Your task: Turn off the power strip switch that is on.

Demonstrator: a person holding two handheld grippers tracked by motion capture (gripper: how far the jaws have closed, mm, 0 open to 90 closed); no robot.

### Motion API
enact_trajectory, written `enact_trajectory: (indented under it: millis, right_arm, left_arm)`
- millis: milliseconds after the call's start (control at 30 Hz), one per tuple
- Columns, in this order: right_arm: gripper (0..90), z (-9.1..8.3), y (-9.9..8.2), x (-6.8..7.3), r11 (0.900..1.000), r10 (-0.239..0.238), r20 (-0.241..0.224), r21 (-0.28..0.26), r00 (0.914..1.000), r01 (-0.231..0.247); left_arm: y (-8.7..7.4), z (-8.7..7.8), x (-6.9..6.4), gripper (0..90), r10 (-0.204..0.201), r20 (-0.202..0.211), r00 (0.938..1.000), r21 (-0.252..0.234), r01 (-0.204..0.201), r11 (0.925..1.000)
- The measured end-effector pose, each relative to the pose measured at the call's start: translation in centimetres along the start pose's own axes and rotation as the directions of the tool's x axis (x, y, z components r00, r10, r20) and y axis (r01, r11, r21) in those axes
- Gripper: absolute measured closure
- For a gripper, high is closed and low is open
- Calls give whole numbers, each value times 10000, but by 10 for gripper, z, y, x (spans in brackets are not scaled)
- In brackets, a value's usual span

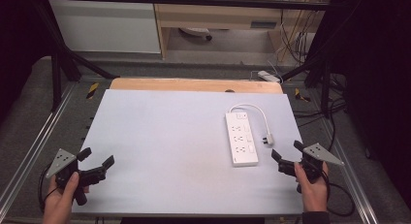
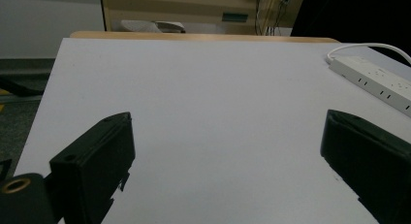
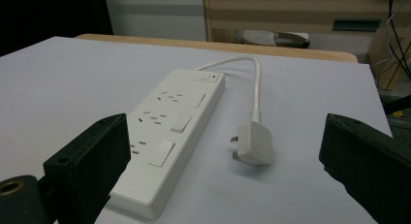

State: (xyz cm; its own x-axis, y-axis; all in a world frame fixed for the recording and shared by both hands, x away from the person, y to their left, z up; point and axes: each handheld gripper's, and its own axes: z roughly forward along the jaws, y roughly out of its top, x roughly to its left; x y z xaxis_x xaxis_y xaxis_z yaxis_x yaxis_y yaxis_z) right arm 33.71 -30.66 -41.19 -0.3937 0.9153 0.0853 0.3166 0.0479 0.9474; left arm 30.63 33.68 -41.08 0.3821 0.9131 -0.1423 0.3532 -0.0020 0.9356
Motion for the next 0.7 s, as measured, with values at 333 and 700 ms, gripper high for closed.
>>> enact_trajectory:
  millis: [333, 700]
  right_arm:
    - [21, -1, 10, 9, 9996, -78, -33, -281, 10000, 77]
    - [19, 5, 23, 18, 9982, 225, 16, -554, 9997, -223]
  left_arm:
    - [0, 0, -1, 52, 12, 14, 10000, -12, -12, 10000]
    - [0, 0, -1, 52, 97, 16, 10000, -14, -97, 10000]
